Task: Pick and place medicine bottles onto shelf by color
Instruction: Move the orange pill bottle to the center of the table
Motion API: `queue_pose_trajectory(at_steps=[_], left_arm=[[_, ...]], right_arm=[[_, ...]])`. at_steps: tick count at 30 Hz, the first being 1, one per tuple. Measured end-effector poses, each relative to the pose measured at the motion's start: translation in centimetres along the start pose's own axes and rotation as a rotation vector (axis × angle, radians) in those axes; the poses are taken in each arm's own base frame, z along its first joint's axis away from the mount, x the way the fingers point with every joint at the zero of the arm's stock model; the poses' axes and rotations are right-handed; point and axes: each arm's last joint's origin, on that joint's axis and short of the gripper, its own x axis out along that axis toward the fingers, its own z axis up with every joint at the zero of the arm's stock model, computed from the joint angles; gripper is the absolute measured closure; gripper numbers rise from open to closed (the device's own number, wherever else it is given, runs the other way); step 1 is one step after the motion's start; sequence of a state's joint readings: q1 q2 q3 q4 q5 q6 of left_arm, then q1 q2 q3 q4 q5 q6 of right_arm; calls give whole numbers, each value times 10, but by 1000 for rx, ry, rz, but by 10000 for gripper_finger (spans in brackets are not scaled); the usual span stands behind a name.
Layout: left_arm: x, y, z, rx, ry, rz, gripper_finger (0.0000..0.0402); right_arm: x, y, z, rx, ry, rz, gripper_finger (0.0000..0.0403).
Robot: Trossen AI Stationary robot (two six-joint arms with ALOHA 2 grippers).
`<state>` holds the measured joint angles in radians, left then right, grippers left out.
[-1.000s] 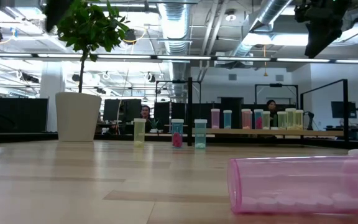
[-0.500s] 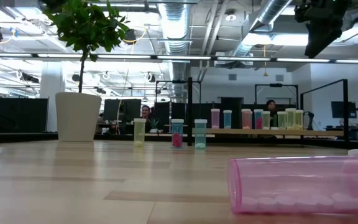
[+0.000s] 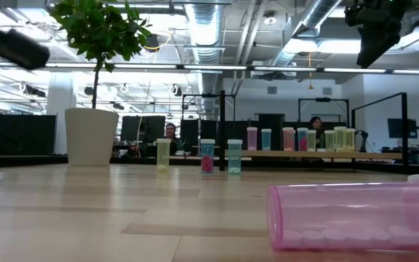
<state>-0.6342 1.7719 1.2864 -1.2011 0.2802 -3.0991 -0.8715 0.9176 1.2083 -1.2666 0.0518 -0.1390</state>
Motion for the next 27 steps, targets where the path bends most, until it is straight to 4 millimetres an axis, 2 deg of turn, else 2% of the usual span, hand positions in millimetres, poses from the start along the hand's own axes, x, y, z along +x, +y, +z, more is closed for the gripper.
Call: queue_pose_trajectory(at_steps=[4, 7, 17, 22, 27], left_arm=[[16, -4, 15, 28, 115, -7, 198], [24, -6, 18, 26, 157, -3, 198], [51, -14, 19, 24, 65, -14, 198], [69, -20, 19, 63, 90, -43, 198], [73, -22, 23, 139, 70, -102, 198]], right_arm=[[0, 0, 0, 0, 0, 0, 165], [0, 0, 0, 0, 0, 0, 165], [0, 0, 0, 0, 0, 0, 165], [0, 0, 0, 0, 0, 0, 165], [0, 0, 0, 0, 0, 0, 165]])
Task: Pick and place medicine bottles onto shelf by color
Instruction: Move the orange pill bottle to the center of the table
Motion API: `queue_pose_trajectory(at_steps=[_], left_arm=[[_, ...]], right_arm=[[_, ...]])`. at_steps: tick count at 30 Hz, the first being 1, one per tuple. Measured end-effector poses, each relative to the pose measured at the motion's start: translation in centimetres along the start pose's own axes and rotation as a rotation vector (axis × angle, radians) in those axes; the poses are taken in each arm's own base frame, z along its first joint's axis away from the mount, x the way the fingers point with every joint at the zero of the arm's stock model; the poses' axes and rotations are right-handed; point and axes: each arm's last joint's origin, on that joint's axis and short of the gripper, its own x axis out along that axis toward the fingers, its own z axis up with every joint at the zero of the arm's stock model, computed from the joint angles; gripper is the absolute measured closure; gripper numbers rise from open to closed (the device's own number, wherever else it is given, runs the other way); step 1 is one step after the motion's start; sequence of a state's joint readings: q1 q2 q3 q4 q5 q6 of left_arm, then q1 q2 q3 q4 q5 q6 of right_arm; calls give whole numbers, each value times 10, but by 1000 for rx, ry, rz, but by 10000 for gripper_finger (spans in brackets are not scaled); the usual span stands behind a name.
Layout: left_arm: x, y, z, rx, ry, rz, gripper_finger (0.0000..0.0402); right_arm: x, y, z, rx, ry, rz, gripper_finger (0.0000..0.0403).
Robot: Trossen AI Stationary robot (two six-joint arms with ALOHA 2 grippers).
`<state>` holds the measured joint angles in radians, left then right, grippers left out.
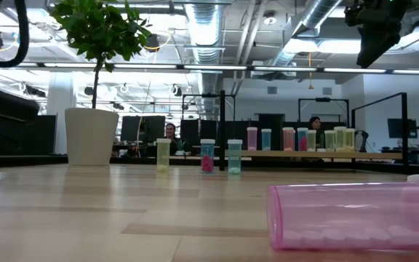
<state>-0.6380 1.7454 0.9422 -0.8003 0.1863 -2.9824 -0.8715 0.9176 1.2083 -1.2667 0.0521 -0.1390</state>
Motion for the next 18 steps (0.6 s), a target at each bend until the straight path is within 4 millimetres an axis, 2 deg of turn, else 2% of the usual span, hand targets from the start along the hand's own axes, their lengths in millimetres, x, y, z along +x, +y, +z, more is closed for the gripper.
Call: queue_pose_trajectory(at_steps=[5, 11, 18], left_arm=[[1, 1, 0, 74, -10, -35, 198], [2, 5, -1, 125, -38, -161, 202], [-3, 1, -3, 152, -82, -317, 247]], right_arm=[[0, 0, 0, 0, 0, 0, 165], [0, 0, 0, 0, 0, 0, 165], [0, 0, 0, 0, 0, 0, 165]])
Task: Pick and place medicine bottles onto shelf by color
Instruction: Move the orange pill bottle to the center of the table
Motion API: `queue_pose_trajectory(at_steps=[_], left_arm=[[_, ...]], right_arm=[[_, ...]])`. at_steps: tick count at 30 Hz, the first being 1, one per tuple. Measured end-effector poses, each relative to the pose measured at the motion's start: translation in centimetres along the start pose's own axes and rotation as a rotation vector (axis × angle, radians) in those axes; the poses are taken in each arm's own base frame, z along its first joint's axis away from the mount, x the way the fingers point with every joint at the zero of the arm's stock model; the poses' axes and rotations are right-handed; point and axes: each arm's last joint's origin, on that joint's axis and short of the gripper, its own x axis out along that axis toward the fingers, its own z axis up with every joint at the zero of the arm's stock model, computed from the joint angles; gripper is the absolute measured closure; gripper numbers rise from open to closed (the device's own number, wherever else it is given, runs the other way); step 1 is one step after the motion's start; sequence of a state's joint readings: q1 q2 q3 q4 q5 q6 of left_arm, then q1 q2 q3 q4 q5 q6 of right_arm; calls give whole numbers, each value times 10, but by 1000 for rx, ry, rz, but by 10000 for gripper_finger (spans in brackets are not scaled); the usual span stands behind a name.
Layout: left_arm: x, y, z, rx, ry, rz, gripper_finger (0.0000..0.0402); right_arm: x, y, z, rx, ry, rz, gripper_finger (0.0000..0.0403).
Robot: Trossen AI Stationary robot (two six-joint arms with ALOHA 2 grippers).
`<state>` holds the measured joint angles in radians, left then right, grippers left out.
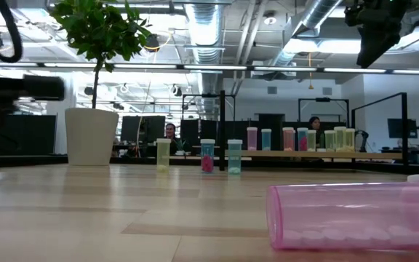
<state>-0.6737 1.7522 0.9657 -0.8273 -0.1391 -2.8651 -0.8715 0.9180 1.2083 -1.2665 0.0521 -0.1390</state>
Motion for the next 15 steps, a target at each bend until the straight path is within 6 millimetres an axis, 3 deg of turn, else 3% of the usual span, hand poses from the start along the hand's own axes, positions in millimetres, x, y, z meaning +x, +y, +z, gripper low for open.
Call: queue_pose_trajectory(at_steps=[6, 15], left_arm=[[-3, -11, -1, -5, -53, -203, 256], [-10, -53, -3, 7, -81, -507, 237]], right_arm=[[0, 0, 0, 0, 0, 0, 165], [0, 0, 0, 0, 0, 0, 165]])
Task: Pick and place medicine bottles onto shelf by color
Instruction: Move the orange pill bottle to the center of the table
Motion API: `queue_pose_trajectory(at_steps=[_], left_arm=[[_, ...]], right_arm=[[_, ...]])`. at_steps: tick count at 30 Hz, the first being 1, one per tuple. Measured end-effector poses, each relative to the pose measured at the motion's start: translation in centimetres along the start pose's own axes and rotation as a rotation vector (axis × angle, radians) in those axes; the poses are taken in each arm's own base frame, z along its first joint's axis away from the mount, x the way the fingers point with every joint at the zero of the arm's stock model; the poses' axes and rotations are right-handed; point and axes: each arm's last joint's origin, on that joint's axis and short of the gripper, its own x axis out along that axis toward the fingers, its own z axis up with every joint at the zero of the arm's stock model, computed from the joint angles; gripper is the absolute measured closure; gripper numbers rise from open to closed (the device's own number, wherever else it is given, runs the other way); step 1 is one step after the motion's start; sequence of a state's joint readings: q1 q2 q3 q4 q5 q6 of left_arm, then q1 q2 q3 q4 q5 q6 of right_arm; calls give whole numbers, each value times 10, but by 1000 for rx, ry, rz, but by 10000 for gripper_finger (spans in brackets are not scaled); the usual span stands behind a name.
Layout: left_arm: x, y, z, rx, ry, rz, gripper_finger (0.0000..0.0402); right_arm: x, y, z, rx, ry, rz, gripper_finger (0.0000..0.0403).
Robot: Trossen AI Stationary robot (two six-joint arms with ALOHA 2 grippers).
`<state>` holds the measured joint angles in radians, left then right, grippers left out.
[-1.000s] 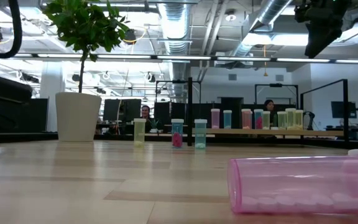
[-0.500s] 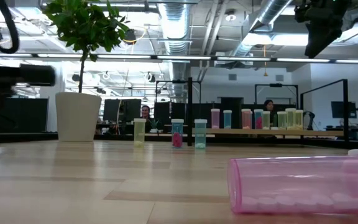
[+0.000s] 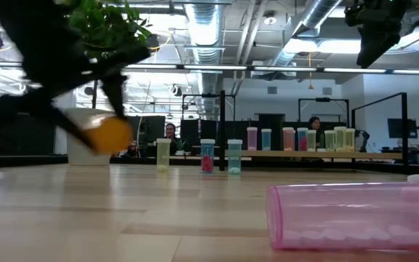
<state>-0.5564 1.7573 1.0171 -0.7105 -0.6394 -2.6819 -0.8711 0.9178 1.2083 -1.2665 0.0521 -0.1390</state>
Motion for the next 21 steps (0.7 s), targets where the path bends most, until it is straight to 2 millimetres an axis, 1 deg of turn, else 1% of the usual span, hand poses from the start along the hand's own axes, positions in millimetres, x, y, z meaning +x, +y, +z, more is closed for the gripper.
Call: queue_pose_trajectory(at_steps=[4, 8, 13, 17, 21], left_arm=[[9, -21, -4, 38, 40, -115, 240], [20, -48, -4, 68, 74, -217, 240], [33, -83, 2, 199, 79, -346, 240], [37, -110, 9, 348, 8, -486, 241], [34, -133, 13, 501, -106, -634, 241]], right_arm=[[0, 0, 0, 0, 0, 0, 165], [0, 0, 0, 0, 0, 0, 165], [0, 0, 0, 0, 0, 0, 165], [0, 0, 0, 0, 0, 0, 165], [0, 0, 0, 0, 0, 0, 165]])
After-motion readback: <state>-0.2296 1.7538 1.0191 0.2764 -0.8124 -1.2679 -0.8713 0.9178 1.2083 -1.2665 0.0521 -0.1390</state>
